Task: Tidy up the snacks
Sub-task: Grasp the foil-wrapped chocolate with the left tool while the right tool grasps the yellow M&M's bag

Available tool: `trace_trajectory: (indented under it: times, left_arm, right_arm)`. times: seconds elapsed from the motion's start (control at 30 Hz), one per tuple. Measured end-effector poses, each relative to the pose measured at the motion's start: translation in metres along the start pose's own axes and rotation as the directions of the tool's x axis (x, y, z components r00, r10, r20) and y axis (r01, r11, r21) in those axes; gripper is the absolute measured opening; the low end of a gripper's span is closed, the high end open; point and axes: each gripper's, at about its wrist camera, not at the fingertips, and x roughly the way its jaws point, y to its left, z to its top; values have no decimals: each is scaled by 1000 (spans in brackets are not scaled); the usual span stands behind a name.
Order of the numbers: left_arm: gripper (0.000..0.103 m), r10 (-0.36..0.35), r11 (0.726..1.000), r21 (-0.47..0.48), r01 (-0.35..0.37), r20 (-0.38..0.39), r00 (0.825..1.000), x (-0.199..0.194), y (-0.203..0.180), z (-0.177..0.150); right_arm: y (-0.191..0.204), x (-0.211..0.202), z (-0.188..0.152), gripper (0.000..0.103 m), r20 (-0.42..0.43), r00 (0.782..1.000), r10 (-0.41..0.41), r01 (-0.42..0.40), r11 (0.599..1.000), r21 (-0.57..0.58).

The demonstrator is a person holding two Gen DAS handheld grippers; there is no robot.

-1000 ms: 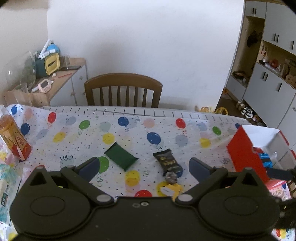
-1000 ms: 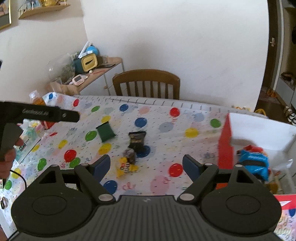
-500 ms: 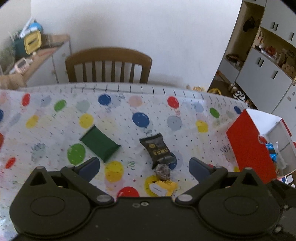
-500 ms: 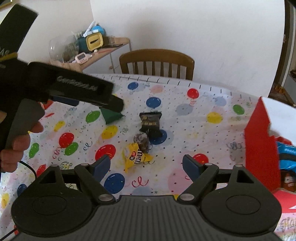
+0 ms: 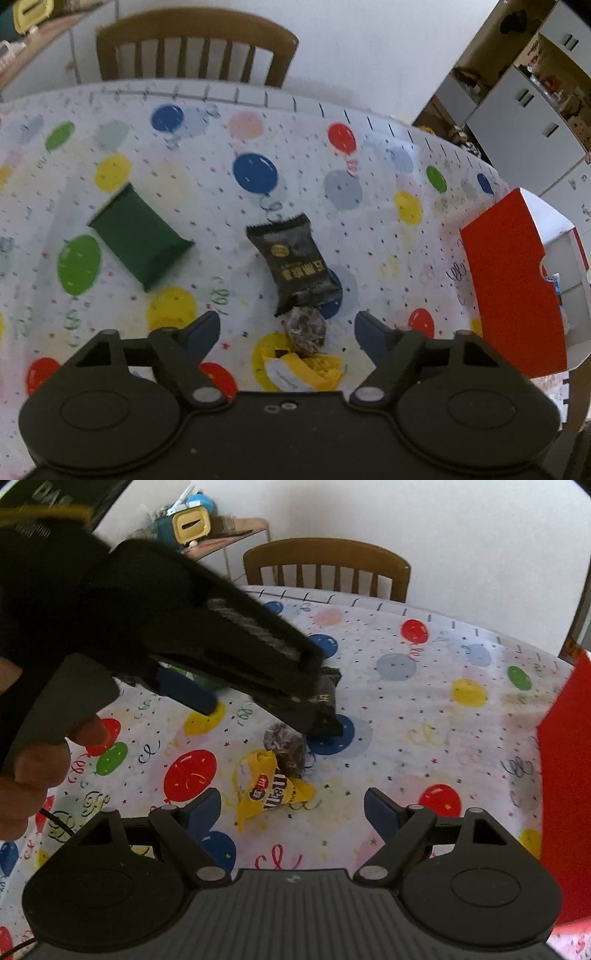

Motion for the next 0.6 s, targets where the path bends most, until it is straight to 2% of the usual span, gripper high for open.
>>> trace_trajectory:
  times: [0.2,0.27,0.33,0.4,0.53,0.6]
  left_arm:
    - [59,-21,1000,0,21,-39,999,15,-2,4]
    - [57,-29,1000,-5,29,-44,999,18,-2,4]
    - [54,-31,1000,-5,30,-45,999,20,-3,4]
    - [44,-37,999,-10,36,-50,998,22,-2,4]
    - [38,-43,999,-27,42,-55,998,23,1,3]
    - [25,-47,998,-35,45,-55,997,24,2,3]
  right_arm:
    - [6,19,5,66,-11,1000,11,-11,1000,-16]
    - [6,24,5,61,-17,1000,12,-12,1000,-16]
    - [8,28,6,59,-16,1000,9,-9,1000,-21]
    - [8,30,6,57,-20,1000,6,-6,1000,-29]
    - [11,31,8,52,-14,1000,2,-2,999,-48]
    - [12,30,7,50,-11,1000,2,-3,999,-52]
